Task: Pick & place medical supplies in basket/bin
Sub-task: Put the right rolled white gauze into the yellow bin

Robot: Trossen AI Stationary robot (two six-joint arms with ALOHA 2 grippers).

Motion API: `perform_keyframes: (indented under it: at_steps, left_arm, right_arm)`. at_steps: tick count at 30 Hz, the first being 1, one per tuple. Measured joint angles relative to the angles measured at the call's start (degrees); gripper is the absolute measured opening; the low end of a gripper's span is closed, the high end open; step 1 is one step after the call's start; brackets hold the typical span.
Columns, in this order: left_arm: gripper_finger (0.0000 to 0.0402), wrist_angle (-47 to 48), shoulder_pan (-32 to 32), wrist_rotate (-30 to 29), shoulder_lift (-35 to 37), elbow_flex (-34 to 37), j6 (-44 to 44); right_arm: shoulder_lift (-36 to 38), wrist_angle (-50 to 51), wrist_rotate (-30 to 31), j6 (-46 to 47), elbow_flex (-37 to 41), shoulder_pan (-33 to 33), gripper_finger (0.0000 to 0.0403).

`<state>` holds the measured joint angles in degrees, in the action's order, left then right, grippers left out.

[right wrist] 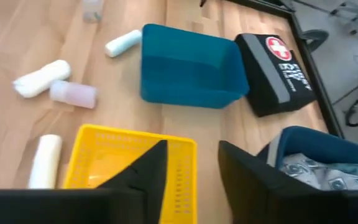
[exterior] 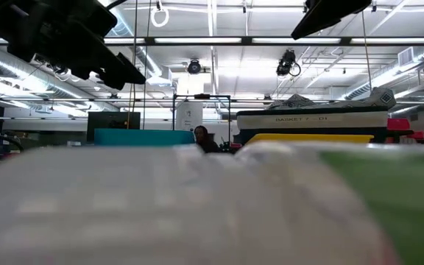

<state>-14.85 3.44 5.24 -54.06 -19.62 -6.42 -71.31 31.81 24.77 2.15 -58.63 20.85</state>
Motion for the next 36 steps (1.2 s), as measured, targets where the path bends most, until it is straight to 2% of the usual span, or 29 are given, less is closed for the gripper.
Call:
perform_keyframes:
  at_steps: [4,8,15,22,30,36]
  left_arm:
    - [0.0284,0.26,2.01,-2.40,0.01,0.00,-0.21]
    - [0.0284,0.44,3.99,-5.35,0.01,0.00,-0.39]
    - [0.0284,3.21,6.00,-8.99,0.00,0.00,0.86]
    - [0.0284,3.91,5.99,-9.30,0.01,0.00,1.31]
    - [0.0283,4.47,5.97,-9.32,0.02,-0.02,1.33]
    - [0.0283,5.00,5.97,-9.55,-0.48,-0.09,1.33]
  right_arm:
    - [-0.38,-0.52,-1.65,0.20,-0.01,0.80,0.0204]
    - [-2.84,-1.16,-2.04,0.50,-0.02,1.32,0.0222]
    - [-11.64,-4.01,-5.71,2.00,0.00,2.22,0.0224]
    - [-17.53,-8.57,-9.29,6.23,0.00,4.45,0.0224]
    - [-19.72,-14.59,-9.74,12.06,0.00,9.50,0.0224]
    - [-21.94,-17.01,-7.82,16.22,-0.07,12.53,0.0224]
